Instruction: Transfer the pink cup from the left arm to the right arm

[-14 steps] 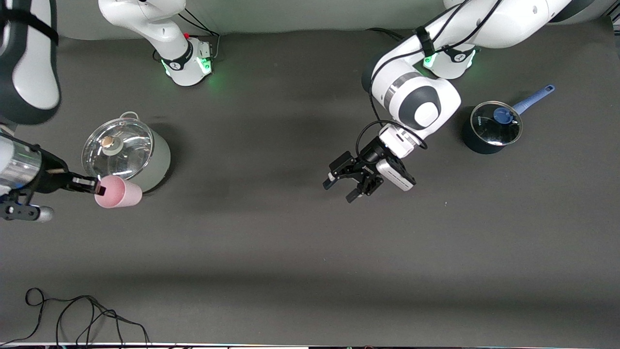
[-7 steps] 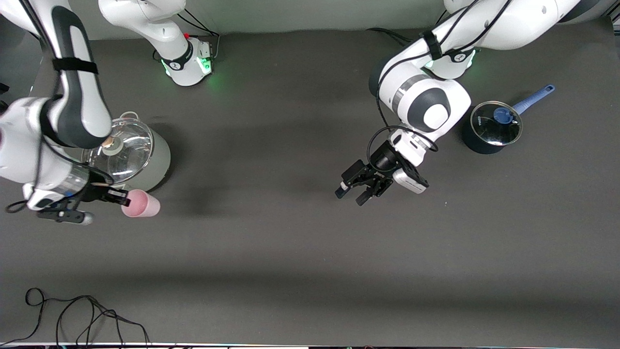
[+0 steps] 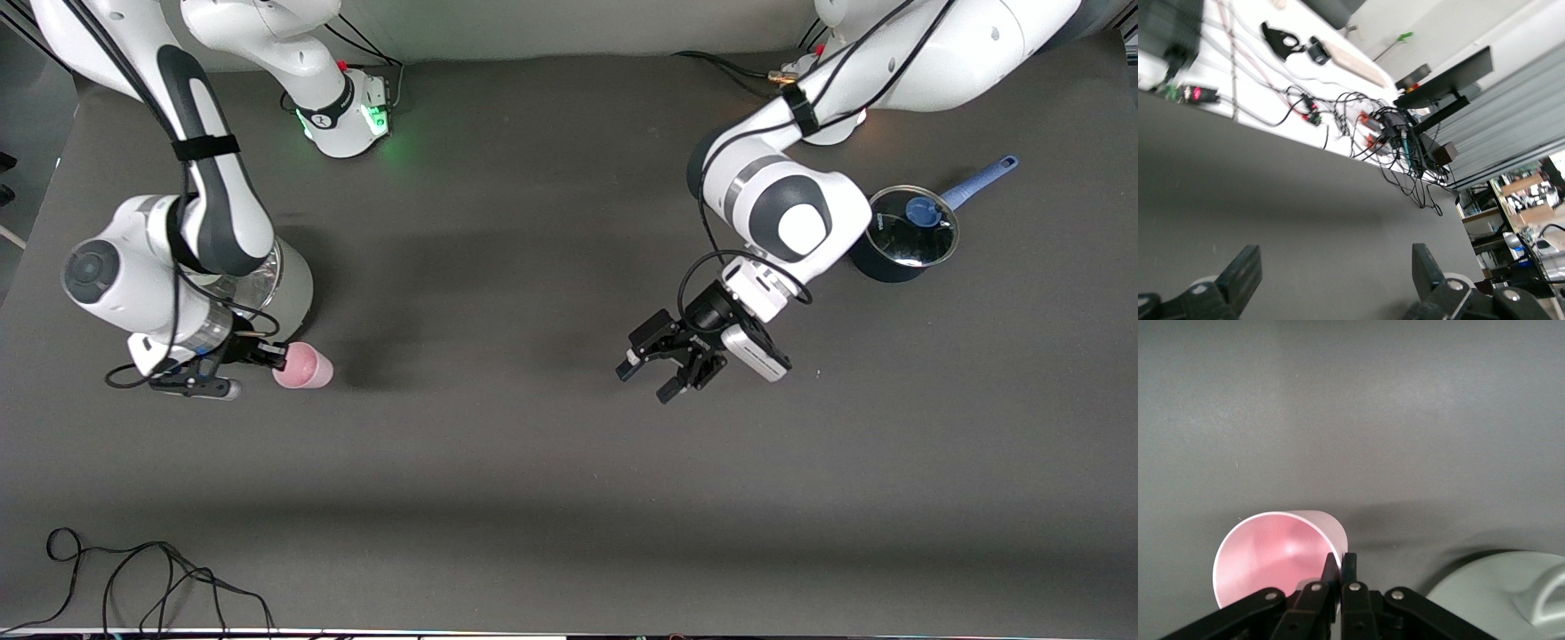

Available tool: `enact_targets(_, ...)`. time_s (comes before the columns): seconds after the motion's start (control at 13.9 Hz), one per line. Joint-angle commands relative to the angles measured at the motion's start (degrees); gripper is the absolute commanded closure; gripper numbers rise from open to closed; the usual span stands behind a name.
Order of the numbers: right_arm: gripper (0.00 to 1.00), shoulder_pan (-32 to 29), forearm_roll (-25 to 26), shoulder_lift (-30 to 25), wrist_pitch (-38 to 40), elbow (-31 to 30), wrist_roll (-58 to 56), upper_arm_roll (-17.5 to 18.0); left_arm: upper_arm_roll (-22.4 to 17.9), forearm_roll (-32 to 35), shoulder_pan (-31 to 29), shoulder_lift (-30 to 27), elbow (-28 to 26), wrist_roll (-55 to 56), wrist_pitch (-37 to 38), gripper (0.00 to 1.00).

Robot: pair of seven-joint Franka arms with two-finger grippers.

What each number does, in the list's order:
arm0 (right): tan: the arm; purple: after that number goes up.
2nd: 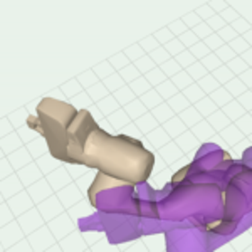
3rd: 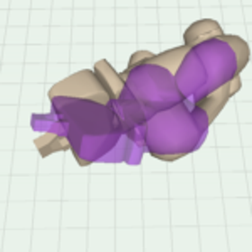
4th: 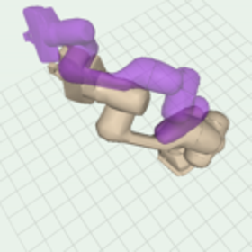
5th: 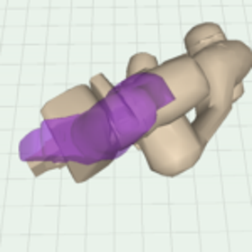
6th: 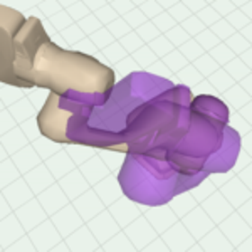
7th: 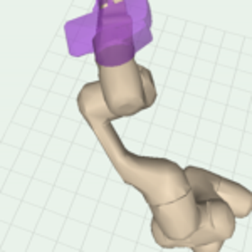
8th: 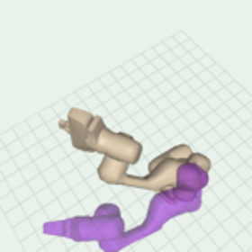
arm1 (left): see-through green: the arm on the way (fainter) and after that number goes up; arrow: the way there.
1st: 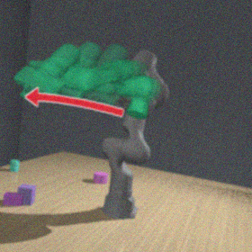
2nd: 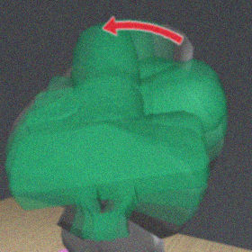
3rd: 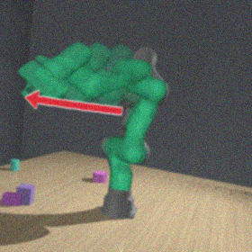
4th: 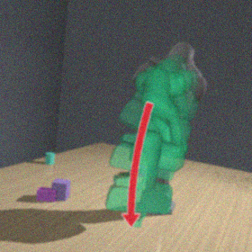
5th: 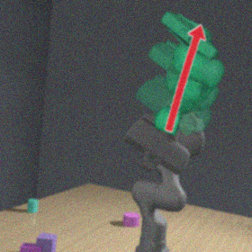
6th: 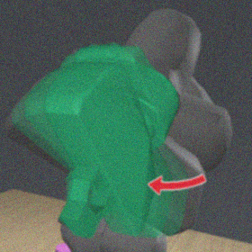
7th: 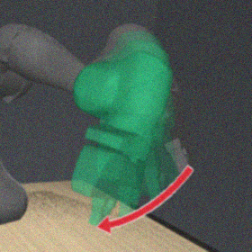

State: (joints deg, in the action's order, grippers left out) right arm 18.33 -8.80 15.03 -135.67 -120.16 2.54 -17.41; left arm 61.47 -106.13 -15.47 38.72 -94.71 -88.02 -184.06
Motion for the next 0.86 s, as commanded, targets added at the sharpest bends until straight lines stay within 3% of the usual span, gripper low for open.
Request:
enact_targets(0.0,1.00,0.21,0.01,2.54,-3.10,-0.16,-1.31,-0.08,-1.17,9.24,-0.17,0.74,0.32,4.05,3.60,0.00)
enact_targets(0.14,1.00,0.30,-0.69,4.03,-3.98,-0.16,-1.40,0.01,-3.71,21.07,-0.17,0.04,-0.39,15.70,8.43,0.00)
enact_targets(0.29,1.00,0.65,-1.91,5.27,-4.42,-0.16,-1.40,0.36,-5.91,38.81,-0.35,-0.57,-1.09,35.00,14.31,0.00)
enact_targets(0.43,1.00,0.74,-4.29,5.62,-4.60,-0.16,-2.10,0.45,-10.38,50.89,-0.61,-2.41,-1.01,49.38,23.17,0.00)
enact_targets(0.5,1.00,0.65,-4.56,5.71,-4.43,-0.07,-3.41,0.45,-14.75,54.24,-0.70,-4.60,-0.57,53.61,31.22,0.00)
enact_targets(0.58,0.65,0.83,-4.73,5.28,-4.08,-0.07,-3.51,0.36,-17.58,54.45,-0.61,-6.10,-0.57,55.22,36.18,0.00)
enact_targets(0.65,0.37,1.17,-4.74,4.66,-3.55,-0.16,-3.51,0.36,-20.66,54.89,-0.52,-7.33,-0.57,56.54,41.36,0.00)
enact_targets(0.72,0.14,1.27,-4.74,3.52,-2.42,-0.07,-3.51,0.36,-23.38,56.72,-0.35,-8.56,-0.31,59.51,46.63,0.00)
enact_targets(0.79,0.00,1.27,-4.74,2.29,-0.32,0.19,-3.42,0.36,-25.33,59.52,-0.17,-9.10,0.74,64.50,51.56,0.00)
